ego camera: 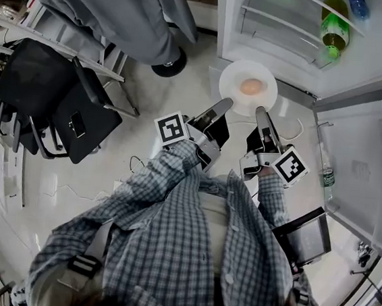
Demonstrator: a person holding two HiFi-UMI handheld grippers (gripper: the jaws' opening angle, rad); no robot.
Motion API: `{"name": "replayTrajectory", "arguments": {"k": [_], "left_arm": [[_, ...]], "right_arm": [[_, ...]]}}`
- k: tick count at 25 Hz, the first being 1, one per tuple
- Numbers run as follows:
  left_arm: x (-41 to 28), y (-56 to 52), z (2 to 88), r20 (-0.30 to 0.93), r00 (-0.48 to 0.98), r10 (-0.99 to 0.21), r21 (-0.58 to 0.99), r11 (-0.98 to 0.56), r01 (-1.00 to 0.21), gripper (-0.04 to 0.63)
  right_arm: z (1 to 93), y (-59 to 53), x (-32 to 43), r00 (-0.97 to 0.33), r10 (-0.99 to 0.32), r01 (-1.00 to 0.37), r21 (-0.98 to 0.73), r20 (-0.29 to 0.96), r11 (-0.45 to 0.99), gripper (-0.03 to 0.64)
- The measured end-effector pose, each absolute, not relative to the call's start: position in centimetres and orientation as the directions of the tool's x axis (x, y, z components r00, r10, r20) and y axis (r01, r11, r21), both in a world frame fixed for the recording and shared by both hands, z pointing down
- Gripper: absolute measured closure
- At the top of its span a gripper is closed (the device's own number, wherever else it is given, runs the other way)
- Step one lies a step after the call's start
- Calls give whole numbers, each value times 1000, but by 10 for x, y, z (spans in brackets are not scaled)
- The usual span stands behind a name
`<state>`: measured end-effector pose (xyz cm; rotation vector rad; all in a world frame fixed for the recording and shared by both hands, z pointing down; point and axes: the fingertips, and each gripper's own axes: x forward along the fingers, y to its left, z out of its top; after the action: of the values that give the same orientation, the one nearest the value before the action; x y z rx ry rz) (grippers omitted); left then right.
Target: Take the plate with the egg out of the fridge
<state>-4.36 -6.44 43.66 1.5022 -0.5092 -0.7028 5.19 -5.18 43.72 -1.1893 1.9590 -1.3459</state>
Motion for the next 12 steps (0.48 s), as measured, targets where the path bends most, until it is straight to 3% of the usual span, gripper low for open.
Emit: {"name": "replayTrajectory", "arguments": {"k": [12], "left_arm": [[-23, 26, 430, -124, 683, -719, 991, -53, 124, 560]], "right_arm": [[428, 37, 74, -508, -856, -389, -913, 98, 127, 545]]}}
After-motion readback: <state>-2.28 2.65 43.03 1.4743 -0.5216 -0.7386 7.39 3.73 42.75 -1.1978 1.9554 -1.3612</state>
